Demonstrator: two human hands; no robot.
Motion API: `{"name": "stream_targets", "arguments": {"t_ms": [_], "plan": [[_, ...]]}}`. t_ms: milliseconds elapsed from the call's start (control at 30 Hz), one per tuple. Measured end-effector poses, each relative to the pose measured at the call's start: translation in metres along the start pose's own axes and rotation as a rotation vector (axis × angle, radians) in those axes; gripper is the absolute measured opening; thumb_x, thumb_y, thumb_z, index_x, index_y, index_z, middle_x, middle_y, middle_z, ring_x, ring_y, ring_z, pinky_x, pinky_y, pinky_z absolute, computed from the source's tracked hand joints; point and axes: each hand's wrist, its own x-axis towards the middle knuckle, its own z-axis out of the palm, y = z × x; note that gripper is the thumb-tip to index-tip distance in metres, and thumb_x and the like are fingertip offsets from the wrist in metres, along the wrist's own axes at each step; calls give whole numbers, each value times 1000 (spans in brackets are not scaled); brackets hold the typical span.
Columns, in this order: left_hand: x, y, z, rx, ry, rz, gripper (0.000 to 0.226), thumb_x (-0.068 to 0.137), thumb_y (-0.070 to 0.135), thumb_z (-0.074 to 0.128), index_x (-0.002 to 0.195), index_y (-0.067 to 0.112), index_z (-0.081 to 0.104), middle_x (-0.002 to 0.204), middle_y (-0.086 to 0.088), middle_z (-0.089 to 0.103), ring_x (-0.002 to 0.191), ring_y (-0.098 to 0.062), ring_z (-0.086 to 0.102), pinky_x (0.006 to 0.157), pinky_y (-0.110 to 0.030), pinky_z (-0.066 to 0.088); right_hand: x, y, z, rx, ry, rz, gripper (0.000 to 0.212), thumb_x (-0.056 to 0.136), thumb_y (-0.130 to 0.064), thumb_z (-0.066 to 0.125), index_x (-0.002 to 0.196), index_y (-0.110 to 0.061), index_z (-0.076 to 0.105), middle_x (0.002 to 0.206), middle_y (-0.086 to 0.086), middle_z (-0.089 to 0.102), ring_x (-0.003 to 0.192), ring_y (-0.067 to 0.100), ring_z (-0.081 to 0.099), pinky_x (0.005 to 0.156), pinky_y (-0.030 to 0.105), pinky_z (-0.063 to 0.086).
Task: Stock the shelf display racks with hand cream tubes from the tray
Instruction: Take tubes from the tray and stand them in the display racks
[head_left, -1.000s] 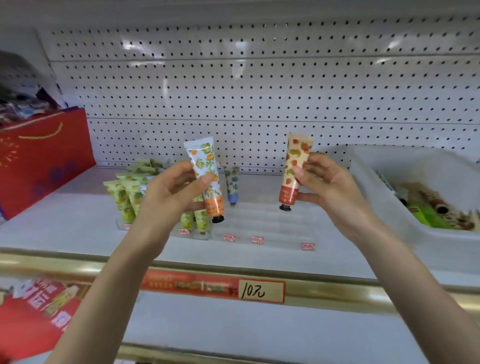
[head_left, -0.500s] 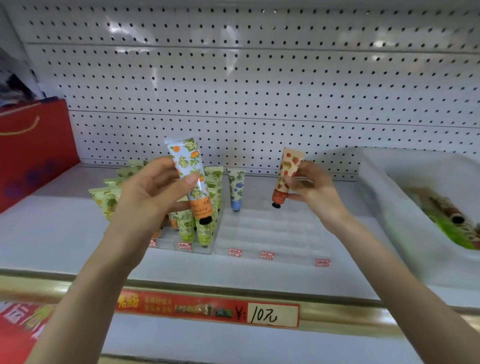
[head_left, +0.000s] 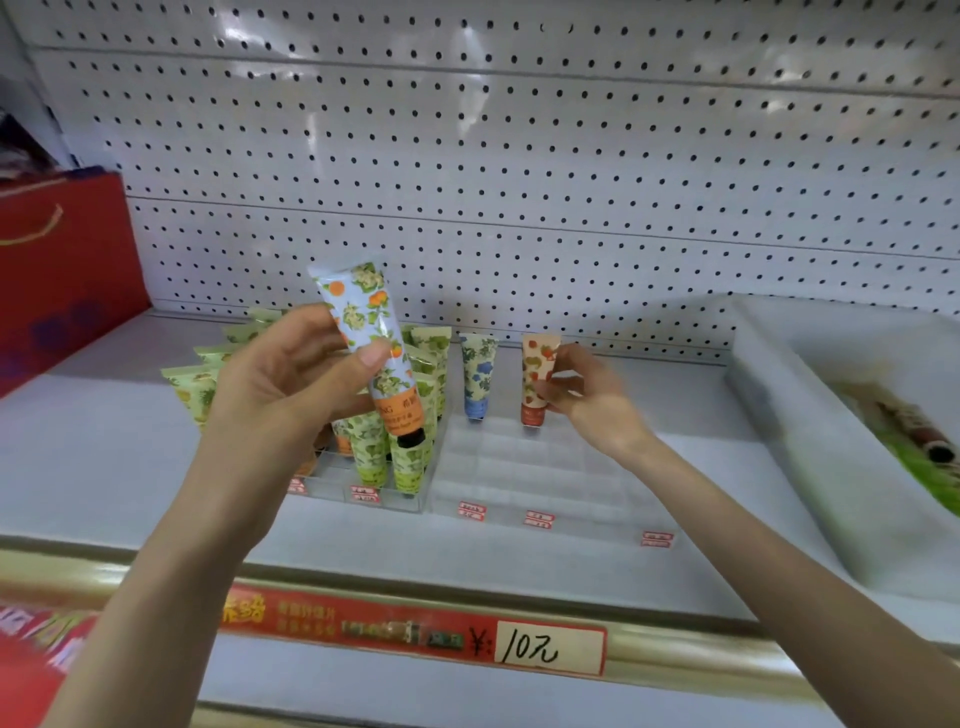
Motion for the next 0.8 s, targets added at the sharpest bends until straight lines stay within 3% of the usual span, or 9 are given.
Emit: {"name": "stream_targets", "arguments": {"t_ms": [167, 267, 400, 633, 800], "plan": [[6, 2, -7, -14, 30, -13, 31, 68, 19, 73, 96, 18, 62, 88, 4, 67, 75, -6, 64, 61, -17, 53, -4, 2, 1, -43, 28, -22, 17, 89, -6, 60, 99, -14, 49, 92, -7, 56, 99, 24, 59, 88, 48, 52], [9, 3, -15, 8, -14, -13, 26, 68, 21, 65, 94, 21, 64, 86, 6, 71, 75, -6, 64, 60, -16, 52, -6, 3, 0, -31, 52, 21, 18, 89, -7, 60, 102, -15, 50, 95, -1, 58, 99, 27, 60, 88, 48, 52], [10, 5, -27, 14, -43, -28, 25, 69, 19, 63, 94, 21, 63, 84, 10, 72, 73, -3, 64, 61, -15, 52, -10, 2, 1, -51, 72, 27, 22, 88, -2, 60, 103, -16, 52, 95, -8, 58, 96, 19, 59, 88, 39, 52], [7, 6, -36, 29, -69, -30, 25, 70, 21, 62, 95, 22, 62, 85, 12, 72, 75, -2, 65, 63, -15, 52, -12, -8, 5, -82, 94, 82, 23, 87, -9, 63, 106, -17, 52, 103, 1, 60, 93, 22, 61, 78, 30, 49], [5, 8, -41, 30, -78, -28, 26, 69, 22, 63, 95, 22, 63, 85, 12, 72, 76, -1, 65, 62, -15, 51, -8, -18, 10, -75, 126, 134, 29, 86, -14, 66, 111, -7, 53, 101, 0, 60, 91, 18, 61, 66, 19, 45]]}}
